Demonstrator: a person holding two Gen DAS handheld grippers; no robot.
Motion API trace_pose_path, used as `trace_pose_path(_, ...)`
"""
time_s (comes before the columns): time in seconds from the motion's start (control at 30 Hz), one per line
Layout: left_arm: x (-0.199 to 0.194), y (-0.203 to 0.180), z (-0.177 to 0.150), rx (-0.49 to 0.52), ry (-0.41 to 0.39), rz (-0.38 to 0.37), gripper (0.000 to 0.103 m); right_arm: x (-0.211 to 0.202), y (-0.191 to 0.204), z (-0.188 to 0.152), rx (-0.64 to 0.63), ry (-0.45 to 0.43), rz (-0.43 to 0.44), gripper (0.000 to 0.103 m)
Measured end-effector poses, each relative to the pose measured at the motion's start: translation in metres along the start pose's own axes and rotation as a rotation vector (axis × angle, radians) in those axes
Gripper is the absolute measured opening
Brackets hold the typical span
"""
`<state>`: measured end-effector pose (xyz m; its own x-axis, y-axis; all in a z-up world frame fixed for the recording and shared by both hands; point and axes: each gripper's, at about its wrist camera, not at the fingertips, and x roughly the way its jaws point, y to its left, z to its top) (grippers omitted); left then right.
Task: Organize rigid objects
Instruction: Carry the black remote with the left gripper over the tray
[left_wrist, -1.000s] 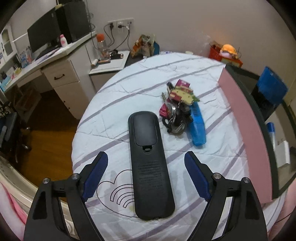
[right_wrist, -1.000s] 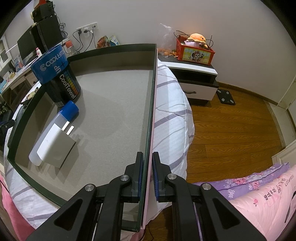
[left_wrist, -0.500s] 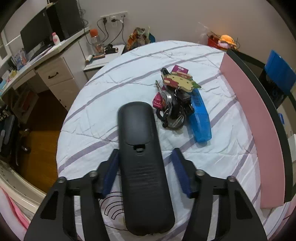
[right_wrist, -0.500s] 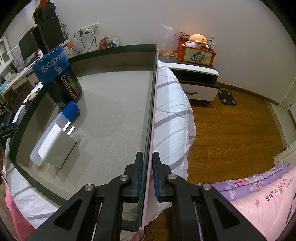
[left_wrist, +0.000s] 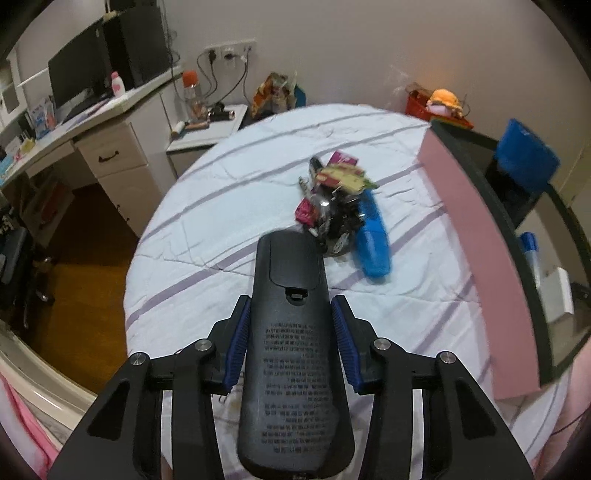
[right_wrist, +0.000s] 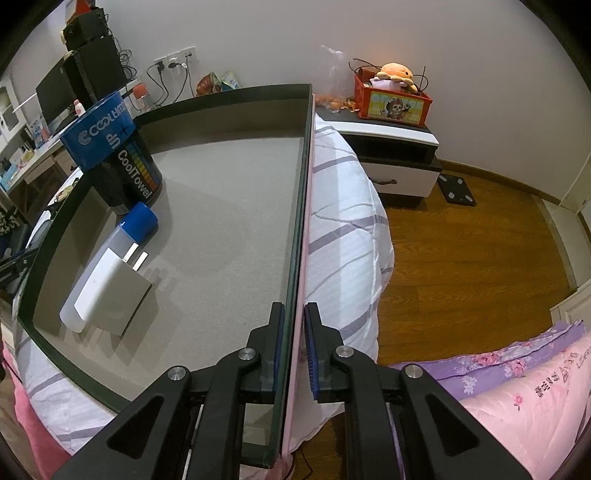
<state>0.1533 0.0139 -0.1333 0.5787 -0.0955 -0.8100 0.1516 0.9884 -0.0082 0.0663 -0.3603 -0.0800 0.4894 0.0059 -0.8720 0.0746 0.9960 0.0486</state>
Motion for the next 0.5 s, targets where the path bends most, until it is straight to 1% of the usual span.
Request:
trace_pose_path(0.1, -0.012, -0.001, -0.003, 0.000, -0.021, -0.041, 0.043, 0.000, 0.001, 0.000, -0.001, 0.002, -0.006, 0.012)
trace_pose_path(0.13, -0.014, -0.002, -0.005, 0.003, -0.016, -0.056, 0.043, 0.000, 0.002, 0.001, -0.001, 0.002, -0.007, 0.012)
trace_pose_path(0.2, -0.016, -0.005, -0.009, 0.006, -0.016, -0.059, 0.043, 0.000, 0.002, 0.001, -0.002, 0.005, -0.008, 0.012)
trace_pose_path(0.27, -0.013, -0.010, -0.017, 0.026, 0.010, -0.070, 0.042, 0.001, 0.002, 0.001, -0.003, 0.006, -0.010, 0.012)
trace_pose_path(0.33, -0.012, -0.010, -0.025, 0.020, 0.016, -0.083, 0.042, 0.001, 0.002, 0.001, -0.002, 0.006, -0.009, 0.012)
trace_pose_path(0.4, -0.010, -0.009, -0.028, 0.008, 0.027, -0.094, 0.040, 0.001, 0.003, 0.001, -0.003, 0.006, -0.009, 0.012)
trace_pose_path(0.47, -0.006, -0.012, -0.033, 0.028, 0.051, -0.098, 0.038, 0.000, 0.003, 0.001, -0.003, 0.006, -0.009, 0.012)
trace_pose_path(0.5, -0.004, -0.013, -0.033, 0.027, 0.051, -0.099, 0.038, 0.000, 0.003, 0.000, -0.004, 0.006, -0.010, 0.012)
